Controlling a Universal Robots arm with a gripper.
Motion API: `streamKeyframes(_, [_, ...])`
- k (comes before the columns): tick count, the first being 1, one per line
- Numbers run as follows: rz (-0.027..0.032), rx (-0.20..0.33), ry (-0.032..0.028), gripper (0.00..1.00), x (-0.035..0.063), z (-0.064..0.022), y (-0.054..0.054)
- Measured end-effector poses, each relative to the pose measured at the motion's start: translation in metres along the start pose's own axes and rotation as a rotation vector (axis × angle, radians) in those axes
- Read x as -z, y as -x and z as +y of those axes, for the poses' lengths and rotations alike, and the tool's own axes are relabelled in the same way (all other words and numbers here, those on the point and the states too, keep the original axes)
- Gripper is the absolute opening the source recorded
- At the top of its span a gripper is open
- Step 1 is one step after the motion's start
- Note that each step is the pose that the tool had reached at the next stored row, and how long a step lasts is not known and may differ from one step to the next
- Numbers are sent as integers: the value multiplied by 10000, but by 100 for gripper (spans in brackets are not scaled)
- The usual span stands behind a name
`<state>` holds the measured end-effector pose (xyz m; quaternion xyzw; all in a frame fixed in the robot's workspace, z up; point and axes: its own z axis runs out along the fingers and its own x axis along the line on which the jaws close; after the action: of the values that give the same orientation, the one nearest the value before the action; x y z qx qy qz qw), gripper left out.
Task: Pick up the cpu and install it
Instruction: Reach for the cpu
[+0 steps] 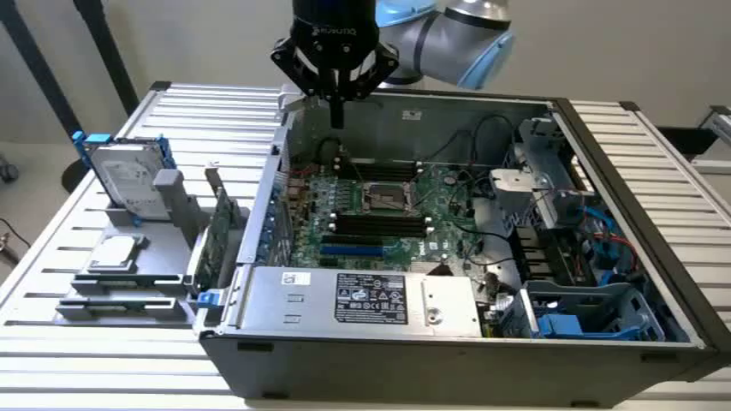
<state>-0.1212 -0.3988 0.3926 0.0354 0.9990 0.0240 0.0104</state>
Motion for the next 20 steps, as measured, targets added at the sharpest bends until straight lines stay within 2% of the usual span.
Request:
streamKeyframes(14, [0,0,0,11,0,0,-3])
streamKeyframes(15, [6,-1,-2,11,1,-1,-20])
streamKeyframes(20, [29,-2,-3,11,-4,-18,-246])
